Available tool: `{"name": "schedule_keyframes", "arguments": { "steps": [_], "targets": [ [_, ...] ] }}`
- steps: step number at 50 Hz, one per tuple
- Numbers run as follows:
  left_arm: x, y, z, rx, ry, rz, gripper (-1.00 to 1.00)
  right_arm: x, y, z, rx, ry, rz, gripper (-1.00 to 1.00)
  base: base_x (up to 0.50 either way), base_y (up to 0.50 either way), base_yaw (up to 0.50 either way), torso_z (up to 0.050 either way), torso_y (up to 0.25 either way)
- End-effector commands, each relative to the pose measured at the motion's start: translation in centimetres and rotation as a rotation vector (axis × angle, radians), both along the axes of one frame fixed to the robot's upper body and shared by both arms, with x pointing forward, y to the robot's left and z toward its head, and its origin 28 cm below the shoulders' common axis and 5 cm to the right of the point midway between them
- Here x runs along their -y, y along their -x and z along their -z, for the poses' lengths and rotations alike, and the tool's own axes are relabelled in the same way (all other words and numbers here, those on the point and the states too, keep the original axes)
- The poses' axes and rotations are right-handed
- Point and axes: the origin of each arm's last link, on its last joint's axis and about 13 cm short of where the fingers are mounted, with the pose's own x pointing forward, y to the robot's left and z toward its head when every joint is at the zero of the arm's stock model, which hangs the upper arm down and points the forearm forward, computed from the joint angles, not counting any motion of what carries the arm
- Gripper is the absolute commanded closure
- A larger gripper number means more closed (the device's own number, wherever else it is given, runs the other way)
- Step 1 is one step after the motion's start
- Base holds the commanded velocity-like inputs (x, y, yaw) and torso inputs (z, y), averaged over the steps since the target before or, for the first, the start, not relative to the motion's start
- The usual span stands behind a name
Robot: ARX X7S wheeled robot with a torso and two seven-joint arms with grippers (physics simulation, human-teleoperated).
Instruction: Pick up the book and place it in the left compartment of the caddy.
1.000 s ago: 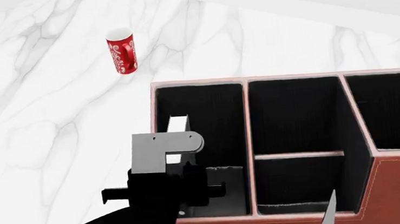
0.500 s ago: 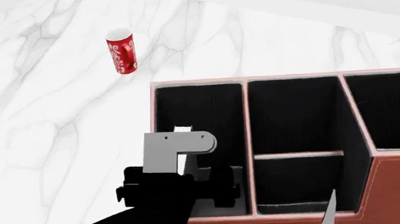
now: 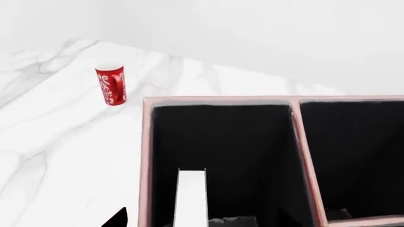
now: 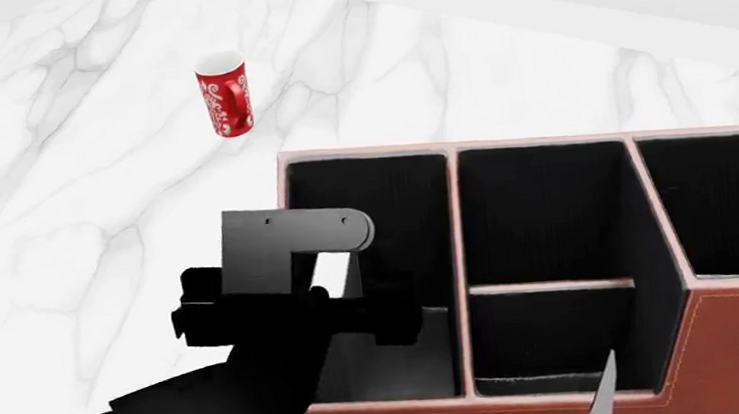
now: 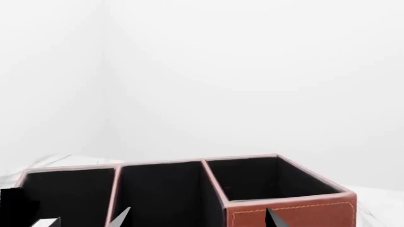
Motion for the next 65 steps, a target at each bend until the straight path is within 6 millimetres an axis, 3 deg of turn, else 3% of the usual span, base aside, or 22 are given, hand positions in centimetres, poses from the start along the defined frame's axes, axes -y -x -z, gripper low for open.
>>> {"name": "schedule_keyframes", "arguments": {
  "steps": [1, 10, 26, 44, 53, 65],
  "targets": [
    [0.2, 1.8, -4.0, 0.170, 0.078, -0.001, -1.00, 0.1, -0.1, -0.2, 0.014, -0.004, -0.012, -1.00, 0.00, 0.00, 0.00, 0.000, 0.000],
    [-0.4, 4.2, -5.4, 0.251, 0.056, 0.049, -1.00, 0.0, 0.0, -0.2, 0.014, -0.003, -0.013, -1.00, 0.00, 0.00, 0.00, 0.000, 0.000],
    [-3.5, 8.0, -3.7, 0.459, -0.077, 0.112, -1.00, -0.2, -0.1, -0.2, 0.011, 0.000, -0.023, -1.00, 0.00, 0.00, 0.00, 0.000, 0.000],
    [-8.0, 10.3, -0.2, 0.486, -0.131, 0.001, -1.00, -0.6, -0.2, 0.1, 0.008, 0.007, -0.038, -1.00, 0.00, 0.00, 0.00, 0.000, 0.000],
    [-10.8, 11.9, 2.3, 0.433, -0.083, -0.138, -1.00, -0.5, -0.3, 0.1, 0.006, 0.007, -0.028, -1.00, 0.00, 0.00, 0.00, 0.000, 0.000],
    [-12.9, 12.3, 4.7, 0.379, -0.077, -0.241, -1.00, -0.3, -0.2, 0.2, 0.008, 0.011, -0.017, -1.00, 0.00, 0.00, 0.00, 0.000, 0.000]
  ]
}}
